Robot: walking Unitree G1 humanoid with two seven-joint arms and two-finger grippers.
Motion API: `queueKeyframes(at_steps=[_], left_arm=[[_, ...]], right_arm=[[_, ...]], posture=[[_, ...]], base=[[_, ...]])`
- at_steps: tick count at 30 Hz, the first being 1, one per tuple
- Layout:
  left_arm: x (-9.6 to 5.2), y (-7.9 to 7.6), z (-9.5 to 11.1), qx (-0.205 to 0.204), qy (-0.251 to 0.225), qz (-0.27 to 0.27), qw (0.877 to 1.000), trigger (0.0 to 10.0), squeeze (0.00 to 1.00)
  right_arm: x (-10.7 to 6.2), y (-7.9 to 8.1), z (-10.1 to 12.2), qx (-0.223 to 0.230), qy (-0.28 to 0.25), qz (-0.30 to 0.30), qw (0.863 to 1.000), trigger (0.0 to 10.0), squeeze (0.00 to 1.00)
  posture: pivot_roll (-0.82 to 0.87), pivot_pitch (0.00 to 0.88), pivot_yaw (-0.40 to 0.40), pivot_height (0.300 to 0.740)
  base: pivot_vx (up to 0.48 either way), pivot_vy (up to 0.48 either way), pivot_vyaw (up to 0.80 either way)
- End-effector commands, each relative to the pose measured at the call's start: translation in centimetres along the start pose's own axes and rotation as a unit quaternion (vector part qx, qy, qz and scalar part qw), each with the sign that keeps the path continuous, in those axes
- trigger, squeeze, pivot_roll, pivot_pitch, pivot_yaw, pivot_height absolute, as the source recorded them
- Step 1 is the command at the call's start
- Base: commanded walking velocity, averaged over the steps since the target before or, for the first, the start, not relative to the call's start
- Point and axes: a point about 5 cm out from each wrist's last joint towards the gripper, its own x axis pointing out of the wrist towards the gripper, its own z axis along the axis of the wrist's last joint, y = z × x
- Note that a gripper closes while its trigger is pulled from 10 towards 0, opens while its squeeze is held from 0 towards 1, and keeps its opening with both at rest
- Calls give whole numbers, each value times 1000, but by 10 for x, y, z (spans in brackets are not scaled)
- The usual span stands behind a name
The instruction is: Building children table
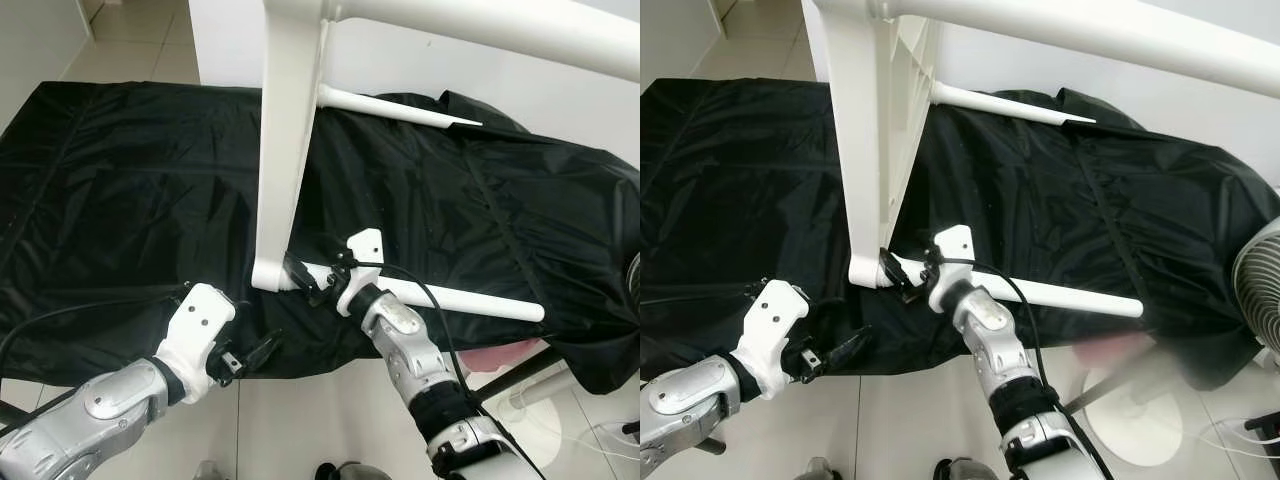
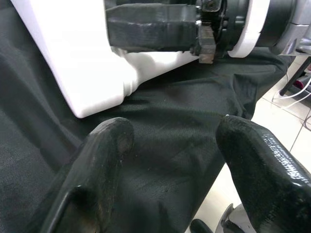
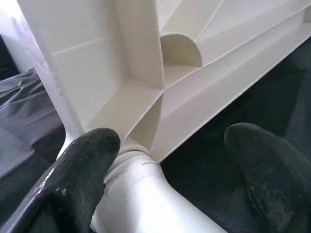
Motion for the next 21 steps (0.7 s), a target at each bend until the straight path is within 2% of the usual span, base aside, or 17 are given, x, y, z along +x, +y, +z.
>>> queueKeyframes(at_steps=[1,7,14,17,18,19,20,21], left_arm=[[-5,-14,1,15,2,-169,985,10000,0],[-8,8,9,34,-8,-123,992,10000,0],[-8,14,11,44,-11,-110,993,10000,0],[-7,32,19,62,-30,-60,996,10000,0],[-7,32,19,62,-30,-60,996,10000,0],[-6,41,25,60,-48,-28,997,10000,0],[-6,41,25,60,-48,-28,997,10000,0],[-4,50,35,47,-84,18,995,10000,0]], right_arm=[[7,15,-6,5,10,38,999,10000,0],[15,20,-8,9,6,41,999,10000,0],[17,20,-8,7,4,38,999,10000,0],[15,20,-8,3,-3,33,999,10000,0],[15,20,-8,3,-3,33,999,10000,0],[12,18,-8,2,-8,28,1000,10000,0],[12,18,-8,2,-8,28,1000,10000,0],[-1,8,-8,-6,-14,10,1000,10000,0]], posture=[[118,101,-77,740],[121,98,-87,740],[122,95,-91,740],[118,86,-93,740],[118,86,-93,740],[116,84,-93,740],[116,84,-93,740],[110,87,-94,740]], base=[[0,0,0],[0,0,0],[0,0,0],[0,0,0],[0,0,0],[0,0,0],[0,0,0],[0,0,0]])
